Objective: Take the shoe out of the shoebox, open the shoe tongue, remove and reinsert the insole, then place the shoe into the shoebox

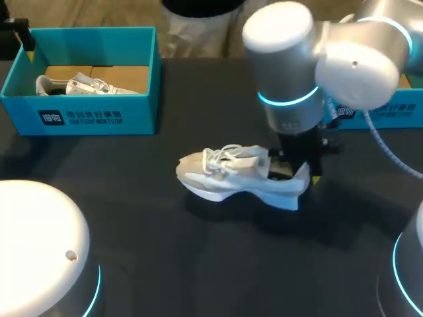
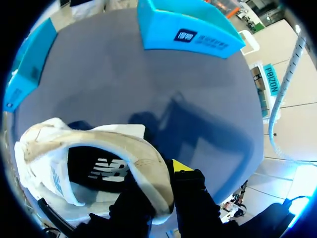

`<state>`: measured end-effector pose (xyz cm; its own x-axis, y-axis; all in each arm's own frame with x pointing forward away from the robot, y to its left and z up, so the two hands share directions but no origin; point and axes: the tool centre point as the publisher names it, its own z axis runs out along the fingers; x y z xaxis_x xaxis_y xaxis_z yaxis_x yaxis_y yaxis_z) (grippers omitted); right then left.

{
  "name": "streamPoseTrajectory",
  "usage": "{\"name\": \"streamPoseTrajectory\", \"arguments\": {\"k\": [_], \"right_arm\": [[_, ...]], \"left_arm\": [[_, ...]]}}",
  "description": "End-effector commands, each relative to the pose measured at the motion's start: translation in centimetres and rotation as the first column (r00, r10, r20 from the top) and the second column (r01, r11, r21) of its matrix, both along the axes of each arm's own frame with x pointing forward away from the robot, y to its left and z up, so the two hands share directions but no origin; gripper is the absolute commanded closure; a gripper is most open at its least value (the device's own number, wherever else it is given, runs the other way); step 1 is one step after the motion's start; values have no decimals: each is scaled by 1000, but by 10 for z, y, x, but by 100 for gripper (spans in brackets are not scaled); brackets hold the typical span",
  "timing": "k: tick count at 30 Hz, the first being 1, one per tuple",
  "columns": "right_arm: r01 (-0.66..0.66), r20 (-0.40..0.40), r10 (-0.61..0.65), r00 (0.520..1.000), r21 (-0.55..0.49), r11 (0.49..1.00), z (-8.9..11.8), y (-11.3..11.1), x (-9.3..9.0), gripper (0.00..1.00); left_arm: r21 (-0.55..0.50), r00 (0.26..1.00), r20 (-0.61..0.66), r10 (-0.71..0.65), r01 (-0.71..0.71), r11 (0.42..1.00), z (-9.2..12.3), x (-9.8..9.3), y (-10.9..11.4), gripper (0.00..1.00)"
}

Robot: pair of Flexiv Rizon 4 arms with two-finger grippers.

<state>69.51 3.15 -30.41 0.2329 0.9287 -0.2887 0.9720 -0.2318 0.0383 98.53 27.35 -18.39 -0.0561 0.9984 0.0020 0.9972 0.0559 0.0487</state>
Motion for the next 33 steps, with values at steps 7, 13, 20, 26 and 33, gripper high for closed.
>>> {"name": "streamPoseTrajectory", "arguments": {"k": [7, 13, 20, 26, 33], "right_arm": [[-23, -6, 23, 1000, -3, 1000, -34, 38, -6, 100], [-47, 18, 47, 999, 3, 999, -40, 46, -14, 100], [-69, 14, 70, 997, -8, 998, -46, 52, -21, 100], [-73, 15, 74, 997, -24, 997, -52, 59, -26, 100], [-60, 12, 60, 998, -32, 998, -59, 64, -26, 100]], "left_arm": [[2, 1000, 2, 0, 0, 1000, 0, -1, 0, 0], [2, 1000, 2, 0, 0, 1000, 0, -1, 0, 0], [2, 1000, 2, 0, 0, 1000, 0, -1, 0, 0], [2, 1000, 2, 0, 0, 1000, 0, -1, 0, 0], [2, 1000, 2, 0, 0, 1000, 0, -1, 0, 0]]}}
